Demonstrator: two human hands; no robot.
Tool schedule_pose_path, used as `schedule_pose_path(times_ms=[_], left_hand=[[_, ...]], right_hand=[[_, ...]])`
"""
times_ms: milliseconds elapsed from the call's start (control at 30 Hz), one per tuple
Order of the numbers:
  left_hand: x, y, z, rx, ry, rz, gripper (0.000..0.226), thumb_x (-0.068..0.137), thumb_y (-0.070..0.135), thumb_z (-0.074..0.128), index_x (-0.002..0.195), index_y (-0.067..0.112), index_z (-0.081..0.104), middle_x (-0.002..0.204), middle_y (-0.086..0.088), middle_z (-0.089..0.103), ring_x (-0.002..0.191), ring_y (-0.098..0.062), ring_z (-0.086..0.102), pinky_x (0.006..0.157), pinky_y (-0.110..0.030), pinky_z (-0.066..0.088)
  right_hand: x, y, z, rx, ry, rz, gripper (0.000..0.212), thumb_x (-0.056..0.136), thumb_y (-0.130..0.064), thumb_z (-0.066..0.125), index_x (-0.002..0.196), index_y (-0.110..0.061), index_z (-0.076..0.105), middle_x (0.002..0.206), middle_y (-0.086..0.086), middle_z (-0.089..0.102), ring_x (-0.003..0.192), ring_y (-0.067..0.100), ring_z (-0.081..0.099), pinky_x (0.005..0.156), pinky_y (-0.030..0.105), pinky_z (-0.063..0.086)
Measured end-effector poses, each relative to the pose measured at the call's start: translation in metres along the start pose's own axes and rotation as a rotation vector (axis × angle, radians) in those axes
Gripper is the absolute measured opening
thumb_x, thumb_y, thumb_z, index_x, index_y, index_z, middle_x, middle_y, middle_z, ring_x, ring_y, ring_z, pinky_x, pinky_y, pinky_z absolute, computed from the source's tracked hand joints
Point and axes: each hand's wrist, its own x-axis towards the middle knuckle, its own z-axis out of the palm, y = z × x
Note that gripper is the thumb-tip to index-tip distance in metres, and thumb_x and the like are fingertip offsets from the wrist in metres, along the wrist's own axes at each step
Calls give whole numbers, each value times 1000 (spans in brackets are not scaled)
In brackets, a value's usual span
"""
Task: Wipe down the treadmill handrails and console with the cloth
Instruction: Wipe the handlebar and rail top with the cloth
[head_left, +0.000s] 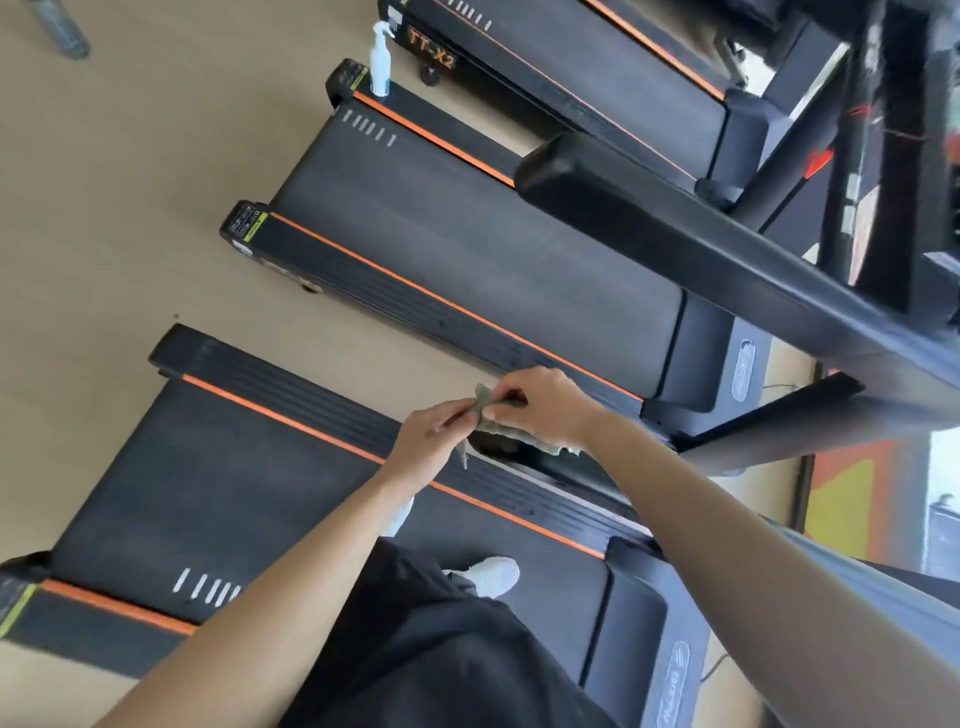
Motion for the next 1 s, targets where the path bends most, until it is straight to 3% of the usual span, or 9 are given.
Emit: schedule_pose_path(times_ms=[100,300,400,467,600,700,833,900,1000], left_hand=[[11,16,-4,69,9,-48,28,96,43,60,99,22,77,60,1,69,73,-21,68,82,-39,48],[41,59,-3,294,-174,-89,23,84,46,78,82,23,79,76,-6,74,59,-17,61,64,-35,46],[55,72,3,367,-269,-121,30,71,56,77,90,33,79,92,-3,78,93,-38,71,85,-53,55],[60,80,8,416,-341,-136,38,67,62,74,96,37,79,98,1,79,105,-38,70,97,-57,54],[70,90,20,526,-444,-178,28,81,57,73,98,35,81,100,11,78,106,-15,71,105,-48,51],[76,101,39,665,-499,-245,39,72,70,68,98,43,79,99,13,77,103,-16,71,100,-49,54],[86,113,70,780,-592,-271,18,88,52,71,102,42,78,98,23,75,101,-4,69,99,-31,53],[91,118,88,823,-649,-290,21,89,52,72,107,43,77,98,27,74,100,1,68,98,-27,51],[99,119,120,857,-735,-319,25,89,51,72,112,40,75,100,27,74,102,2,67,99,-25,48]], right_hand=[[8,9,-10,-15,-96,45,29,100,-42,55,111,-24,74,109,-3,72,105,19,63,96,38,49],[-10,46,-24,208,-152,42,22,100,-36,57,119,-32,69,106,-13,69,101,11,63,88,28,48],[-18,61,-28,357,-177,37,18,98,-30,62,115,-25,66,107,-10,70,103,17,66,87,28,52],[-22,71,-29,420,-204,20,19,98,-31,63,115,-25,67,109,-6,72,105,18,66,92,32,51],[-30,93,-29,487,-246,-32,24,99,-24,62,122,-20,69,115,-3,72,108,17,65,98,33,48],[-35,119,-29,496,-288,-68,25,99,-24,63,123,-23,69,117,-8,72,112,13,64,102,31,48],[-44,159,-26,550,-321,-110,25,95,-25,67,120,-28,70,113,-12,73,109,8,66,101,29,49],[-51,178,-28,558,-336,-119,27,95,-22,68,121,-26,70,114,-12,73,108,6,66,99,24,48],[-62,208,-32,547,-379,-114,29,94,-25,69,123,-27,69,116,-13,72,110,5,66,104,28,47]])
